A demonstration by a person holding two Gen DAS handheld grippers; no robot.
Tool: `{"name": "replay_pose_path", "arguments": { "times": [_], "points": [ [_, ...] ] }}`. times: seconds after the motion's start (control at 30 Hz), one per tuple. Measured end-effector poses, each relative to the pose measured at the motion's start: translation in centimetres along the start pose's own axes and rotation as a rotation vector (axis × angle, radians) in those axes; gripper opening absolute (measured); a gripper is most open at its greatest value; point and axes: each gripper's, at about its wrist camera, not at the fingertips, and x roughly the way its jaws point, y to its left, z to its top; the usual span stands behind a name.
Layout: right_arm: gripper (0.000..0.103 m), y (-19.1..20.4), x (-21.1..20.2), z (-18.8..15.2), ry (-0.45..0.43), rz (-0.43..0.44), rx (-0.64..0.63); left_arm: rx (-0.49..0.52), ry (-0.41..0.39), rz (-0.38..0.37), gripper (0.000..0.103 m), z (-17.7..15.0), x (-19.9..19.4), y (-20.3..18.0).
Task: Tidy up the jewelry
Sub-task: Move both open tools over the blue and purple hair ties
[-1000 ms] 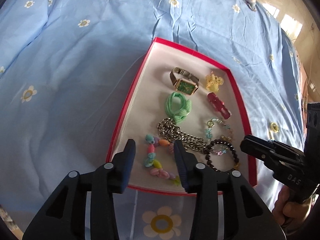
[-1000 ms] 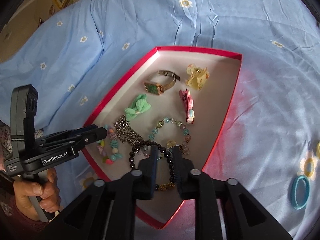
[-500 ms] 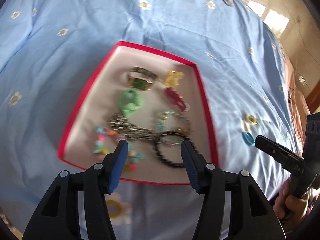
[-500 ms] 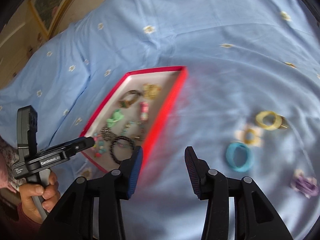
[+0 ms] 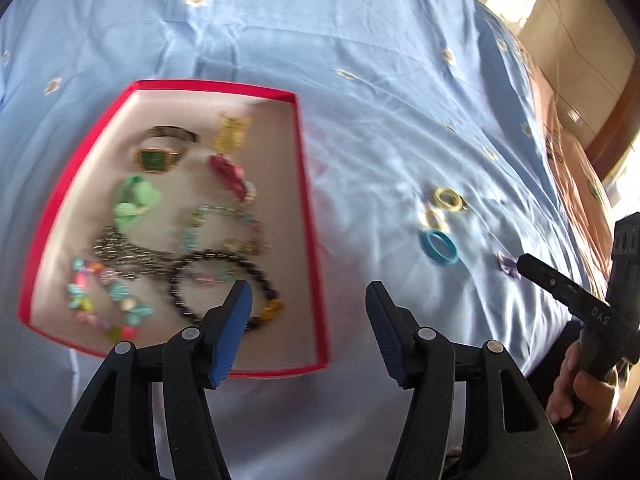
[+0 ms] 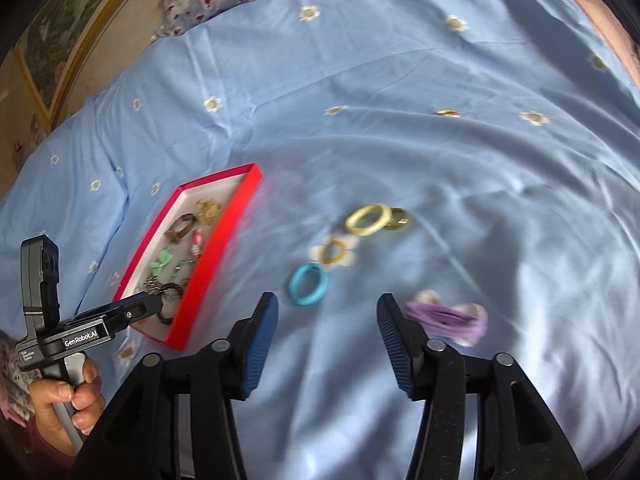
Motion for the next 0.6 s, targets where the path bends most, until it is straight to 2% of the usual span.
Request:
{"name": "replay_pose_path", "arguments": {
  "times": [0.27, 0.6],
  "points": [
    [0.062, -2.4, -1.3, -0.4, -0.016, -0.061, 0.004, 0.075, 0.034, -0.042, 0.064, 0.7, 1.7, -3.8],
    [0.062, -4.0, -1.4, -0.4, -0.005, -0.075, 0.016, 0.138, 0.069, -0.085, 0.067, 1.7, 4.0, -7.6]
  ]
}}
